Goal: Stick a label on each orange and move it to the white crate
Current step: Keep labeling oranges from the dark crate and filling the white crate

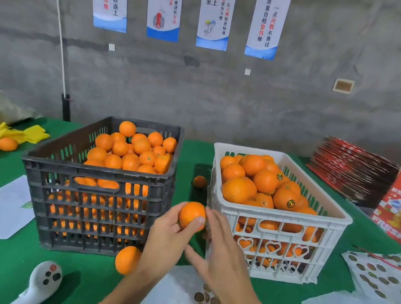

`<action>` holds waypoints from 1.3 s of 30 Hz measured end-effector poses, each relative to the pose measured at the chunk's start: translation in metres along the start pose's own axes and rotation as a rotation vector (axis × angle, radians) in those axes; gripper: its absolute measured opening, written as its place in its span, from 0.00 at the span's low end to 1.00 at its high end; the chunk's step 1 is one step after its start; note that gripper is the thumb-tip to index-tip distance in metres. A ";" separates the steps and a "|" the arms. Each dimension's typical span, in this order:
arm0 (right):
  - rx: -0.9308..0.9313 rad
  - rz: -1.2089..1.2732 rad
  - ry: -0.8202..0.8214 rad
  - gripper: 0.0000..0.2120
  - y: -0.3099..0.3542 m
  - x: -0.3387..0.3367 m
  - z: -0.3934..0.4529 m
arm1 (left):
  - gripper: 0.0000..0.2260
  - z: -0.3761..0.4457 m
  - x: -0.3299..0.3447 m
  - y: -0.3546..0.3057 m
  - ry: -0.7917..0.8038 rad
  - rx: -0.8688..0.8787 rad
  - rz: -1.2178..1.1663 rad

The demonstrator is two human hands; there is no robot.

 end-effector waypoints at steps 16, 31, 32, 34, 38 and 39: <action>0.266 -0.323 -0.448 0.22 -0.072 -0.126 0.066 | 0.20 0.049 -0.035 -0.029 0.256 -0.072 0.848; -0.289 -0.138 -0.204 0.06 -0.034 0.000 -0.012 | 0.21 -0.019 -0.071 0.059 0.309 -0.282 1.248; -0.248 -0.091 -0.132 0.07 -0.035 0.011 -0.020 | 0.21 -0.024 -0.073 0.067 0.307 -0.287 1.221; -0.130 -0.001 0.021 0.07 -0.042 0.029 -0.038 | 0.23 -0.033 -0.074 0.077 0.290 -0.265 1.184; -0.013 0.178 0.257 0.07 -0.060 0.044 -0.066 | 0.28 -0.037 -0.076 0.086 0.198 -0.209 1.160; -0.001 0.199 0.298 0.09 -0.061 0.046 -0.072 | 0.28 -0.037 -0.077 0.086 0.189 -0.202 1.164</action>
Point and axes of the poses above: each hand's wrist, its own z-axis towards the middle knuckle, its own x-axis out of the palm, y = z × x, the point moved 1 cm from there along z, towards the middle knuckle, and after that the axes turned 7 degrees about z, right-handed, at the moved point
